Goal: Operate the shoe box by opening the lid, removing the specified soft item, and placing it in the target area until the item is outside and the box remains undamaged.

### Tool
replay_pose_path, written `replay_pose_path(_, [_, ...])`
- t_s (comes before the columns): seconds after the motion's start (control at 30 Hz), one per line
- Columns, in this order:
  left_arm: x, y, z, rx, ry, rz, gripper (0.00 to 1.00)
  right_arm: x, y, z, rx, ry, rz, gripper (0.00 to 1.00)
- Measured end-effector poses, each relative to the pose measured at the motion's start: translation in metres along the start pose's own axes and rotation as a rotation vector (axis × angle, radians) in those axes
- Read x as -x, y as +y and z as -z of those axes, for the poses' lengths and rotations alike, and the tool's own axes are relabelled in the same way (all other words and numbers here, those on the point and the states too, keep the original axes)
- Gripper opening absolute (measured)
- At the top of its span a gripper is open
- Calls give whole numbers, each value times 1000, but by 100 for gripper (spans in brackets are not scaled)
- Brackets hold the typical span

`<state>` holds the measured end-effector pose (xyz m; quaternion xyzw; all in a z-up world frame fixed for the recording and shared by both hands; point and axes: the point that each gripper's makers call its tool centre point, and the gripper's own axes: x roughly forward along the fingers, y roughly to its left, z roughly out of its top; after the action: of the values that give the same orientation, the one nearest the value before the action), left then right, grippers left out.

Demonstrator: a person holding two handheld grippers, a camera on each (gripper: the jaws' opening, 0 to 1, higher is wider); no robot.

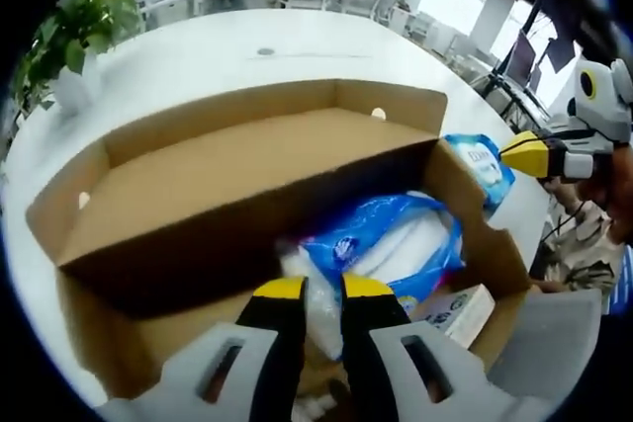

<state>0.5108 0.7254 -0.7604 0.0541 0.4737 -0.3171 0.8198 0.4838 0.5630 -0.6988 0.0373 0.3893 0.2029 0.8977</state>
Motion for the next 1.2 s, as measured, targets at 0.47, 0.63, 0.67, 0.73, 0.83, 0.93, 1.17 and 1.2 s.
replay_pose_path(0.47, [10,16,4,7,-1,-25,10,0,4,-3,6,-1,-3,1])
replay_pose_path(0.63, [15,24,9,16,-1,-34,10,-2,11,-3,14,2,-10,1])
replay_pose_path(0.67, [16,27,10,19,-2,-38,10,-2,12,-4,16,2,-11,1])
replay_pose_path(0.73, [19,30,11,25,-2,-42,10,-4,14,-5,19,3,-14,1])
replay_pose_path(0.83, [20,35,13,33,-4,-47,10,-6,17,-6,24,5,-18,1])
replay_pose_path(0.93, [23,39,14,39,-5,-52,10,-9,21,-9,30,6,-24,1])
replay_pose_path(1.17, [26,46,17,52,-7,-62,10,-14,32,-16,42,5,-44,1])
replay_pose_path(1.2, [26,46,17,54,-8,-61,10,-14,35,-17,48,4,-49,1])
